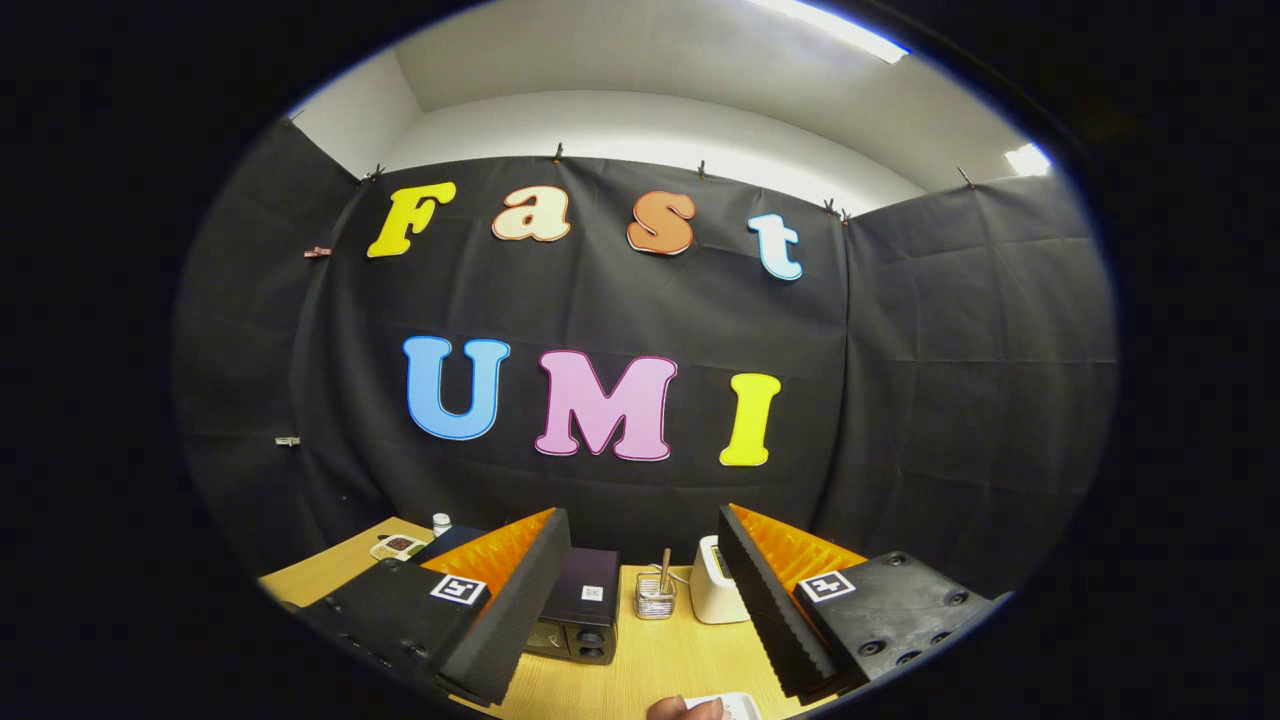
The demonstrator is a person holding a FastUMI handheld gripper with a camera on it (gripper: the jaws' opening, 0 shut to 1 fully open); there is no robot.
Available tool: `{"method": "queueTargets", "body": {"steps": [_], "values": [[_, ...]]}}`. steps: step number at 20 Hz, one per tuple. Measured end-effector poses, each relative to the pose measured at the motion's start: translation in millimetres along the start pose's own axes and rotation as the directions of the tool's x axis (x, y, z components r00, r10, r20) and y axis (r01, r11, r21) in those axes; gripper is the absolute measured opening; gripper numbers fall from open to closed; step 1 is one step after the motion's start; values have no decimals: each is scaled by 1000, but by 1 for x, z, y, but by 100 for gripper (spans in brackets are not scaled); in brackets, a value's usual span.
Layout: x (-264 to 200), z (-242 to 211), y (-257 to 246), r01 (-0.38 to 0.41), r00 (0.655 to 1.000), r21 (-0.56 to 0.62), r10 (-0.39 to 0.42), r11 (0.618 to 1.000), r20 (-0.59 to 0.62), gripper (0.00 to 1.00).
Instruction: Open the toaster oven, put the food inside, and close the toaster oven door.
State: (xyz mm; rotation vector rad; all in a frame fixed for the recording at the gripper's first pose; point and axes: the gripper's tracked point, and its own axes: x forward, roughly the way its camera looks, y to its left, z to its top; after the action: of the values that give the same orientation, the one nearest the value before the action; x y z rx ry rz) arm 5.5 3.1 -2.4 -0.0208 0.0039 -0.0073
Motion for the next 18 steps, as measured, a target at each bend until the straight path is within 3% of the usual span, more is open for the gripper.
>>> {"method": "queueTargets", "body": {"steps": [13, 18], "values": [[4, -6, 5, -3, 1000, -14, 3, 1000, 0, 97], [12, -29, 35, -50, 997, 10, 51, 999, -52, 97]]}}
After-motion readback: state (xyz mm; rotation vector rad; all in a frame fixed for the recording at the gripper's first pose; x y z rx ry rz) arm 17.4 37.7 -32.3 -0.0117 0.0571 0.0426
